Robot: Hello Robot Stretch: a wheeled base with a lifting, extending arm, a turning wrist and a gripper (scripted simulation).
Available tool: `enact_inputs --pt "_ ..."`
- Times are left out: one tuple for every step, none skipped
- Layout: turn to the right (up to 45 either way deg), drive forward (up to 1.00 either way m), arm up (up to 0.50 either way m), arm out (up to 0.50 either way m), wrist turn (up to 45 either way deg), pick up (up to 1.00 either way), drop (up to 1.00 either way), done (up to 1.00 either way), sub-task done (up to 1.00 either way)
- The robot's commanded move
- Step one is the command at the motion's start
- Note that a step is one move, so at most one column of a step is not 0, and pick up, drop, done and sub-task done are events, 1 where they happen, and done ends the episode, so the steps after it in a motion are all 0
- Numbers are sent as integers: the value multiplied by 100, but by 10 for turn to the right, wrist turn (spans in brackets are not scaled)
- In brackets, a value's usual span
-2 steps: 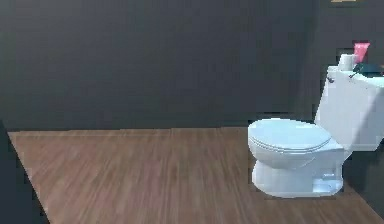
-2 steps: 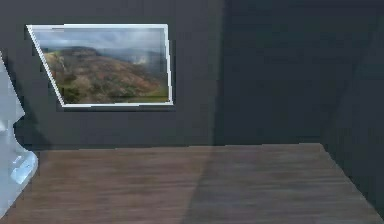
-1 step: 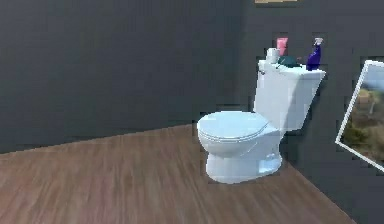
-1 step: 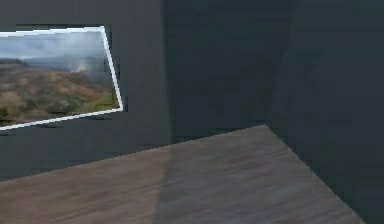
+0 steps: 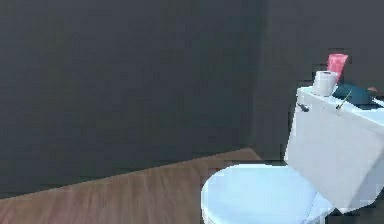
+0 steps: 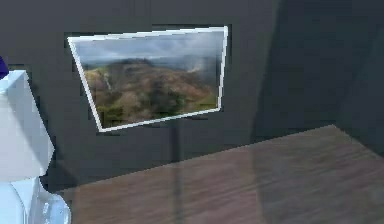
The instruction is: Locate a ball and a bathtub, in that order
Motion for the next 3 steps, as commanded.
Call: enact_inputs --pt "-450 0 0 0 0 0 0 0 0" --pt "-360 0 0 0 0 0 0 0 0" --pt "0 45 0 0 0 0 0 0 0"
